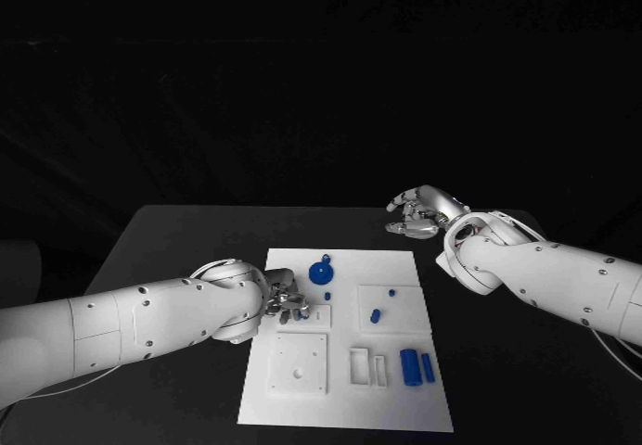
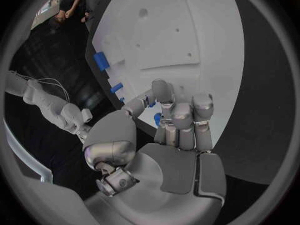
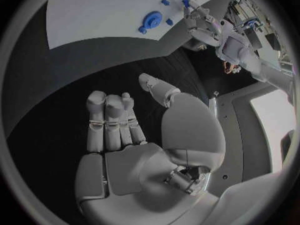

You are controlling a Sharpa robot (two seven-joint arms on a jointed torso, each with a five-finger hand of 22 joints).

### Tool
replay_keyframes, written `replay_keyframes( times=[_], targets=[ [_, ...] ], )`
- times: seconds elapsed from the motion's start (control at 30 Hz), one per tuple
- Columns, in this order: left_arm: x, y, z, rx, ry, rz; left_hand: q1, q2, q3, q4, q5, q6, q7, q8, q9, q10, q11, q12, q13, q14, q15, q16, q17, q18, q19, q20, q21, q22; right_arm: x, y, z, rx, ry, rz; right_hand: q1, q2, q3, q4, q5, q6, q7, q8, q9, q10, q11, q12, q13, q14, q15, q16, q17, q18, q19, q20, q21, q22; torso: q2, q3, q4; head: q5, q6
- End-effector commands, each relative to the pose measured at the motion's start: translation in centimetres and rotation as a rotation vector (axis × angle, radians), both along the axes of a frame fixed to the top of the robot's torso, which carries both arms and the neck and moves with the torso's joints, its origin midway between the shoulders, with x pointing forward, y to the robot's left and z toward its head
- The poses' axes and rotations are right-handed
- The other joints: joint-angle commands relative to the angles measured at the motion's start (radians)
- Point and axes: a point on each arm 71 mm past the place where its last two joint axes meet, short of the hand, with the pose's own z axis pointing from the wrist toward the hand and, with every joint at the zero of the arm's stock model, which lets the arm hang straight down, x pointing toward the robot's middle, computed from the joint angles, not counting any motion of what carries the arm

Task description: Assemble the parts on the task board

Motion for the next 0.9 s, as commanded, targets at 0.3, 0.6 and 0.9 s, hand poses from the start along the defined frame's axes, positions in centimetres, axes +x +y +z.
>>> replay_keyframes(
  times=[0.3, 0.6, 0.9],
  targets=[
    [-0.24, 0.04, -0.3, 0.018, 0.024, -0.019, 0.008, 0.013, 0.016, 0.004, 0.006, 0.078, -0.072, 0.005, 0.001, -0.02, -0.011, 0.006, 0.002, 0.04, -0.05, 0.005, -0.001, 0.067, -0.001, -0.084, 0.003, 0.001, -0.02, 0.09, -0.11, -0.003, 0.012, 0.009, 0.003, 0.011, -0.008, -0.001, 0.006, 0.001, 0.006, 0.006, 0.001, -0.006, -0.004, 0.004, -0.002, -0.004, 0.0, -0.002, -0.001, 0.074, 0.006, 0.001, -0.006, 0.016, 0.0, -0.0005, 0.0002, -0.001, 0.0],
    [-0.31, -0.42, -0.36, 0.011, 0.039, -0.029, -0.007, 0.019, 0.008, 0.01, 0.004, 0.084, -0.072, 0.003, 0.005, -0.019, -0.01, 0.013, 0.003, 0.041, -0.049, 0.007, -0.002, 0.065, -0.003, -0.082, 0.004, 0.002, -0.02, 0.23, -0.11, -0.003, 0.012, 0.011, 0.004, 0.012, -0.007, -0.002, 0.007, 0.001, 0.006, 0.006, 0.001, -0.006, -0.004, 0.005, -0.002, -0.004, 0.0, -0.002, -0.001, 0.074, 0.006, 0.0, -0.006, 0.016, 0.0, -0.0003, 0.0, 0.001, 0.0],
    [-0.3, -0.58, -0.43, 0.012, 0.05, -0.036, -0.029, 0.024, 0.002, 0.027, -0.017, 0.094, -0.072, -0.004, 0.003, -0.019, -0.009, 0.025, 0.006, 0.04, -0.048, 0.011, -0.003, 0.065, -0.005, -0.081, 0.004, 0.003, -0.02, 0.29, -0.12, -0.003, 0.014, 0.012, 0.008, 0.014, -0.005, -0.004, 0.008, 0.0, 0.005, 0.006, 0.0, -0.006, -0.004, 0.006, -0.004, -0.004, 0.0, -0.002, -0.001, 0.074, 0.006, 0.0, -0.007, 0.016, 0.0, 0.0007, -0.0007, 0.002, 0.001]
  ],
)
